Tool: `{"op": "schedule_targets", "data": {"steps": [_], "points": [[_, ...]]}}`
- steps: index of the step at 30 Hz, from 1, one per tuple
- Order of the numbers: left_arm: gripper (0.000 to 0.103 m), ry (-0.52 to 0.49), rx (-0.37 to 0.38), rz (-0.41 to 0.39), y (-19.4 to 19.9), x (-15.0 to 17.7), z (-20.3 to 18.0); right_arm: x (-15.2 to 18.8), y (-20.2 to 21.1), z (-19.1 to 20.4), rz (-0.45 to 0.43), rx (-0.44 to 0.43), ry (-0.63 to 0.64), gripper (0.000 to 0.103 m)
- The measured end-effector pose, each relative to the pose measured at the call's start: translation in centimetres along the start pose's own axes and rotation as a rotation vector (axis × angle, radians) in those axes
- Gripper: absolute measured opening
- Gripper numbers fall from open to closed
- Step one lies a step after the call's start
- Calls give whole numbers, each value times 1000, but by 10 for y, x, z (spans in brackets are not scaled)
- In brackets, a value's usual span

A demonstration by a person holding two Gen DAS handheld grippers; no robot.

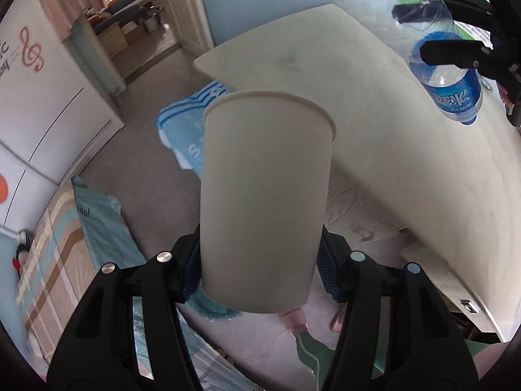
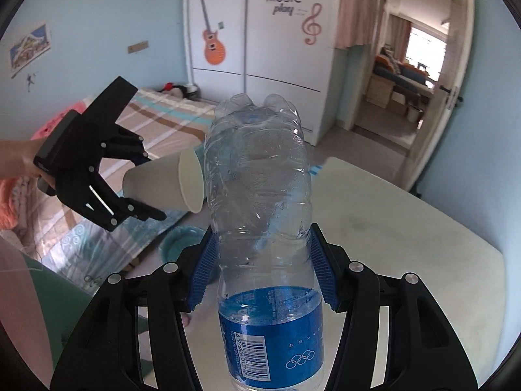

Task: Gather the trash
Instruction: 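Carry the paper cup and water bottle with both grippers toward the wastebasket, then open both grippers to drop the paper cup and water bottle into the wastebasket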

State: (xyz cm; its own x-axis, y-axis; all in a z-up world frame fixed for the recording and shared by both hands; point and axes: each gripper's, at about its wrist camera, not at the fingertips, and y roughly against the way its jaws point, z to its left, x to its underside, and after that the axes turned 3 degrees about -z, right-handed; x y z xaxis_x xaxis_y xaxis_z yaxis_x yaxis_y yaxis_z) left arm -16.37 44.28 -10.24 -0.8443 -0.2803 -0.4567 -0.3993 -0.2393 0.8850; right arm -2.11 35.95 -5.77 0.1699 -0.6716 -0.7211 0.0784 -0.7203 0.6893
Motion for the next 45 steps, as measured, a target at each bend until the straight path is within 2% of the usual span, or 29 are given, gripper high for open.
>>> {"op": "schedule_targets", "data": {"steps": [8,13,15,17,22,28,29,33,37,42,43,44,45], "points": [[56,205,-25,148,-40,83,109,-66,-142,64,51,-229,6,56],[56,310,23,235,-87,130,154,-67,-238,100,156,-318,-42,56],[56,367,55,273,-110,151,166,-52,-280,110,215,-348,-89,56],[56,383,50,306,-132,170,173,-36,-322,123,283,-362,-156,56],[56,458,84,398,-204,216,189,38,-424,136,493,-356,-412,56],[56,523,155,500,-301,267,199,127,-522,146,733,-326,-671,56],[56,534,179,510,-313,274,198,143,-531,149,761,-327,-702,56],[56,554,197,554,-363,300,205,190,-578,160,856,-325,-795,56],[56,578,215,604,-399,323,209,227,-615,168,959,-283,-849,56],[56,596,224,653,-420,341,210,248,-635,177,1006,-257,-890,61],[62,582,222,662,-423,341,209,248,-638,178,1000,-254,-898,62],[73,573,211,677,-426,344,209,249,-636,177,996,-255,-902,68],[73,564,195,685,-426,346,208,248,-637,176,997,-255,-910,72]]}}
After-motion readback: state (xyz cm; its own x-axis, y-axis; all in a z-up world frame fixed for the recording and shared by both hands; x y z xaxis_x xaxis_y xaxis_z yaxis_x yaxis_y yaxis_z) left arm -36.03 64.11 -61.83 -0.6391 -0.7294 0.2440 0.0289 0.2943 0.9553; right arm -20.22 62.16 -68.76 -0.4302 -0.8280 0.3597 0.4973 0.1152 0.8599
